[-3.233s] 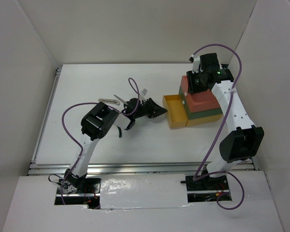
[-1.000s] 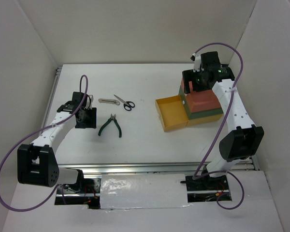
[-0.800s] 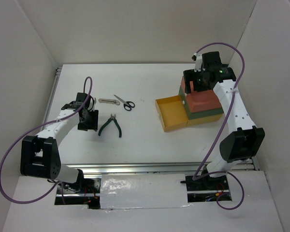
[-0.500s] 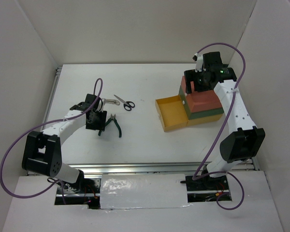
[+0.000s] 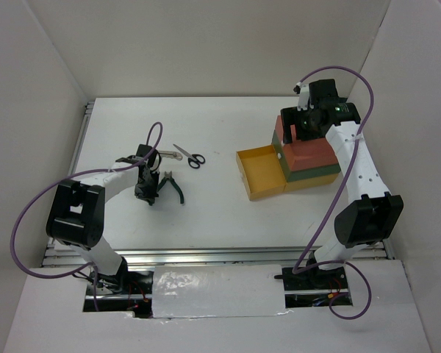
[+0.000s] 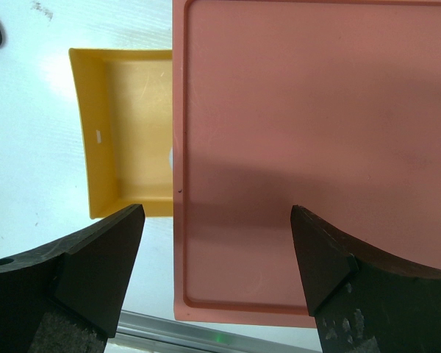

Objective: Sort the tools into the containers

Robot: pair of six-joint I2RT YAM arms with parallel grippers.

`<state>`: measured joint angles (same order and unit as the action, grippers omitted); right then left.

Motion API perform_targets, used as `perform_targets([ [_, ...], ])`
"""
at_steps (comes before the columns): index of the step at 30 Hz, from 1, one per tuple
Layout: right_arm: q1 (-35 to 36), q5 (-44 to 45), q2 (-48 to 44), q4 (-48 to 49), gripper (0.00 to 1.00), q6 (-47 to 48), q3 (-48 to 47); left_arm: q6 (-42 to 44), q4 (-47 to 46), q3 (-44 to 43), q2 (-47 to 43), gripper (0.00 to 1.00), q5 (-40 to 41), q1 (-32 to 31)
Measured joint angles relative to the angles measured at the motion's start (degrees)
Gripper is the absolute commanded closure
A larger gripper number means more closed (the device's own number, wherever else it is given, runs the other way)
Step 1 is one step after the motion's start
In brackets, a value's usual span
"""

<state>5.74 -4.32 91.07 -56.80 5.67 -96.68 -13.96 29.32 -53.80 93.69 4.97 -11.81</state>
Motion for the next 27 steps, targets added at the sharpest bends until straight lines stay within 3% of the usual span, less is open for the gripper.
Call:
perform_targets([
  [1,0.0,0.0,0.0,0.0,0.12,0.0,0.0,-0.3,0.0,-0.2,0.0,1.00,0.0,-0.1],
  [10,-0.2,0.0,0.0,0.0,0.12,0.0,0.0,-1.8,4.9,-8.5,0.9,1.00,1.9,-5.7],
  [20,-0.2,-0.2,0.0,0.0,0.12,-0.1,0.0,-4.7,12.4,-34.8,4.0,1.00,18.4,-26.8],
  [27,-0.4,-0.7,0.0,0.1,0.12,-0.1,0.0,-8.8,18.1,-50.8,16.7,1.00,23.4,-31.1],
])
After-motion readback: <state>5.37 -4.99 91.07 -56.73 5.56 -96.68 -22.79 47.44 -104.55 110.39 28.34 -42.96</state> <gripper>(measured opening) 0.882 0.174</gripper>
